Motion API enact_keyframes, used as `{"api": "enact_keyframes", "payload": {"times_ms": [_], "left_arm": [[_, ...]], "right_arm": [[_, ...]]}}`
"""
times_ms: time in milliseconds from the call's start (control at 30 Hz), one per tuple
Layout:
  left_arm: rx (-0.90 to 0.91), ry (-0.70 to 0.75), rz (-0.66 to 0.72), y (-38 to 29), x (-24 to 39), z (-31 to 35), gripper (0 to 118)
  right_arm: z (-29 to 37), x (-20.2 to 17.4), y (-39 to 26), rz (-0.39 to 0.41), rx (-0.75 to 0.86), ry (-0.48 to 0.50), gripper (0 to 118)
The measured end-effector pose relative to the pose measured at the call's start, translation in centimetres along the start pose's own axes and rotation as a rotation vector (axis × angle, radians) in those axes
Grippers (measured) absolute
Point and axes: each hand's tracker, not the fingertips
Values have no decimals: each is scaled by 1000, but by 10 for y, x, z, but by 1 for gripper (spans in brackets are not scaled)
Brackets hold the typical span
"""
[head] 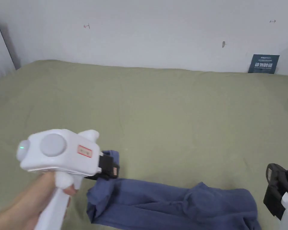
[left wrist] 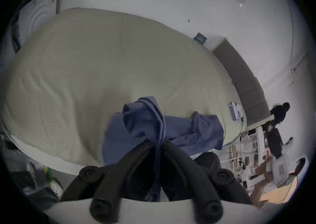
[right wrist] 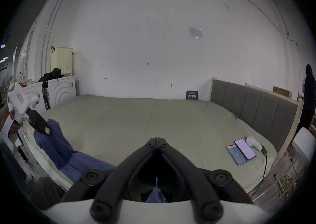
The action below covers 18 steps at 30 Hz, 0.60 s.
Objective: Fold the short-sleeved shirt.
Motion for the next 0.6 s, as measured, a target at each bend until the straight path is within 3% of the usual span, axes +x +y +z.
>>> {"api": "enact_keyframes", "payload": {"times_ms": [133, 167, 233, 267, 367, 433, 467, 500, 533, 600], "left_arm": [[-81, 38, -90, -7, 39, -70, 6], [-113, 27, -112, -10, 46, -89, 15], [-101, -4, -101, -18, 55, -119, 101], [-112, -29, -103, -20, 56, -133, 118], [-129, -94, -24, -19, 53, -128, 118], [-80, -110, 5, -15, 40, -105, 106], [-51, -126, -9, -12, 31, -91, 84], [-26, -111, -22, -6, 24, -70, 28], [-2, -95, -29, -5, 14, -59, 0], [17, -13, -24, -9, -6, -50, 0]], "right_arm": [[0, 5, -7, -28, -7, 4, 0], [0, 7, -10, -34, -15, -1, 0], [1, 13, -14, -51, -29, -5, 0], [0, 15, -17, -61, -36, -10, 0], [1, 24, -21, -76, -53, -25, 0], [1, 28, -24, -82, -59, -34, 0], [0, 30, -25, -83, -63, -39, 0], [-2, 32, -26, -90, -69, -43, 0], [-3, 33, -27, -101, -73, -42, 0], [-6, 33, -29, -124, -86, -34, 0]]}}
